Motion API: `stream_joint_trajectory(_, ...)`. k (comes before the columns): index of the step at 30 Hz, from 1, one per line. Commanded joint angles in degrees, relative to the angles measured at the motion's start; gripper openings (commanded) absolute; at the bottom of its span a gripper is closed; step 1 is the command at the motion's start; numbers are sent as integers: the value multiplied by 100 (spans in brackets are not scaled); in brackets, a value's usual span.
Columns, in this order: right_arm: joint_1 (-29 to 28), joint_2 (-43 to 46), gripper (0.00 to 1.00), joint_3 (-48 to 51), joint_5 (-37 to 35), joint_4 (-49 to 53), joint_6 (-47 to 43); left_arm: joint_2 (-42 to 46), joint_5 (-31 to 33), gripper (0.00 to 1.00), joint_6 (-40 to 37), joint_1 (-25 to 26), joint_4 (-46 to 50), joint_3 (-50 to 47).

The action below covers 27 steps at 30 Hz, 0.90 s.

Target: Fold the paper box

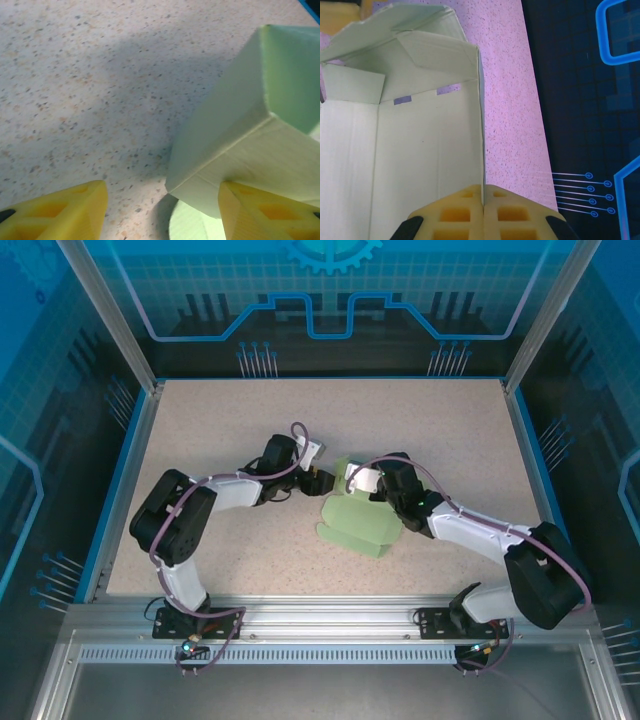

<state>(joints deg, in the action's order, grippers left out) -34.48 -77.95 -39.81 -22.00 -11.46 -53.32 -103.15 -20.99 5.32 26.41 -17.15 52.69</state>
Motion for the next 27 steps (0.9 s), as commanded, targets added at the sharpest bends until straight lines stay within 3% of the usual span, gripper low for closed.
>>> stream_joint_trajectory(1, 72, 129, 5, 71, 160, -32, 216, -103, -451, 62, -219, 57, -481, -109)
stream_joint_trajectory(14, 139, 35, 5, 268, 214, -119, 107, -555, -948, 60, -353, 84, -1046, -32)
stream_joint_trajectory(27, 284, -122, 5, 456, 318, -308, -476, -627, -1029, 62, -767, 83, -1150, -58)
